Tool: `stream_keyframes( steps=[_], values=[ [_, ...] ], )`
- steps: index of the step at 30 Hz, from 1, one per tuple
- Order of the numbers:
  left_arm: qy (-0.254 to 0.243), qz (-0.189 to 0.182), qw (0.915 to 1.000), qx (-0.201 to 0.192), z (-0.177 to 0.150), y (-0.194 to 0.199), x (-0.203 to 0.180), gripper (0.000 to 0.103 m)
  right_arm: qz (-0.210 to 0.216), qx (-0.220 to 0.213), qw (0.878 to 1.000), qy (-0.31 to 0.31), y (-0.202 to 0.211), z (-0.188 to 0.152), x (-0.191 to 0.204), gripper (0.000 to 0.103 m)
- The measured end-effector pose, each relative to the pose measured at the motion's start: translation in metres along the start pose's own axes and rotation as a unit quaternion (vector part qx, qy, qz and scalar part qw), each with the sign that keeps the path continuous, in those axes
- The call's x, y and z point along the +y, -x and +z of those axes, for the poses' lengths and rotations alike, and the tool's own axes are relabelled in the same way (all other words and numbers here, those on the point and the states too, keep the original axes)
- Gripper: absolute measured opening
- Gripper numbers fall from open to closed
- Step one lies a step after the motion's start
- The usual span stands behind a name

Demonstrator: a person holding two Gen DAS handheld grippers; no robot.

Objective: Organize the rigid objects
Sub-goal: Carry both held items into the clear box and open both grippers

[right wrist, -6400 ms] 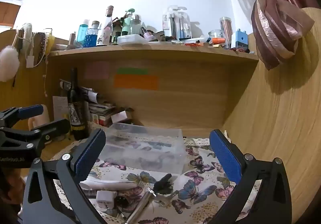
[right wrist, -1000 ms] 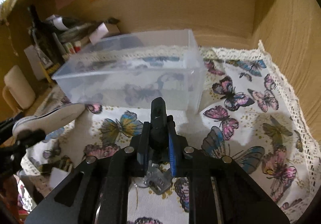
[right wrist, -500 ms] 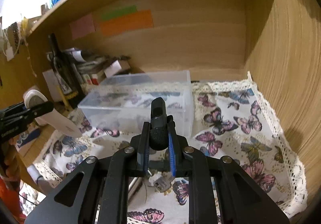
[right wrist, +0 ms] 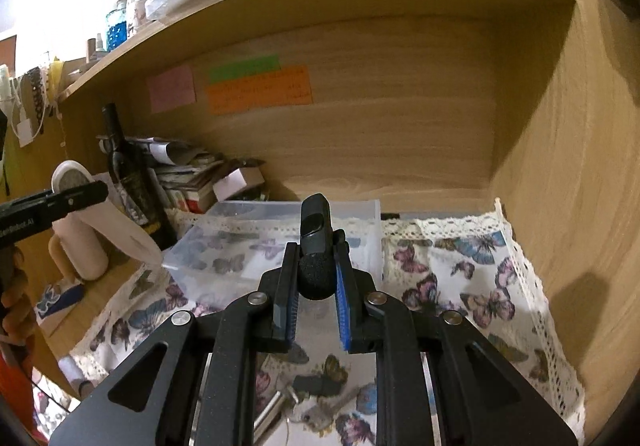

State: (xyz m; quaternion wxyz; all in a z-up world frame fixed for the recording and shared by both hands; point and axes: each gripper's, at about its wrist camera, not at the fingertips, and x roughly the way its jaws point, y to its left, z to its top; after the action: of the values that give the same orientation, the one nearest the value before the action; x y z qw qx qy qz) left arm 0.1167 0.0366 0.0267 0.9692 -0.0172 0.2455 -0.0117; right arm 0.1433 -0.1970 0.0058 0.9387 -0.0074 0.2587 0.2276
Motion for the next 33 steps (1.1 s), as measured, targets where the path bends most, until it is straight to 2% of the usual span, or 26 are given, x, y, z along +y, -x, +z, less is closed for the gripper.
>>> stream_keyframes(
  steps=[6, 9, 15, 20, 23, 28, 30, 31, 32, 33],
  values=[
    [0.003, 0.005, 0.9998, 0.017, 0.008, -0.035, 0.002, 0.036, 0.006, 0.019, 1.0, 0.003, -0.029, 0.011, -0.001, 0.014],
    [-0.006, 0.02, 0.9993, 0.031, 0.009, -0.059, -0.002, 0.036, 0.003, 0.029, 0.999, 0.016, -0.045, 0.016, 0.002, 0.014],
    [-0.048, 0.088, 0.9942, 0.039, 0.001, -0.109, -0.024, 0.037, 0.001, 0.061, 0.998, 0.028, -0.086, 0.018, 0.004, 0.014],
    [-0.05, 0.063, 0.9938, 0.078, -0.005, -0.144, -0.036, 0.037, 0.005, 0.105, 0.994, 0.022, -0.119, 0.006, -0.003, 0.014],
    [-0.057, 0.063, 0.9932, 0.079, -0.004, -0.153, -0.043, 0.037, 0.001, 0.124, 0.992, 0.017, -0.132, 0.0, -0.009, 0.014],
    [-0.033, 0.008, 0.992, 0.122, -0.003, -0.169, -0.044, 0.041, -0.011, 0.142, 0.99, 0.021, -0.144, -0.006, -0.009, 0.017],
    [-0.023, -0.002, 0.991, 0.132, -0.005, -0.171, -0.042, 0.048, -0.02, 0.141, 0.989, 0.029, -0.144, -0.008, -0.007, 0.021],
    [-0.017, -0.006, 0.9907, 0.135, -0.006, -0.17, -0.039, 0.053, -0.02, 0.141, 0.989, 0.03, -0.143, -0.008, -0.007, 0.026],
    [-0.013, -0.007, 0.9905, 0.137, -0.008, -0.173, -0.04, 0.053, -0.02, 0.138, 0.99, 0.032, -0.14, -0.008, -0.005, 0.034],
    [-0.008, -0.011, 0.9902, 0.139, -0.009, -0.17, -0.037, 0.054, -0.022, 0.133, 0.99, 0.033, -0.137, -0.007, -0.005, 0.036]
  ],
)
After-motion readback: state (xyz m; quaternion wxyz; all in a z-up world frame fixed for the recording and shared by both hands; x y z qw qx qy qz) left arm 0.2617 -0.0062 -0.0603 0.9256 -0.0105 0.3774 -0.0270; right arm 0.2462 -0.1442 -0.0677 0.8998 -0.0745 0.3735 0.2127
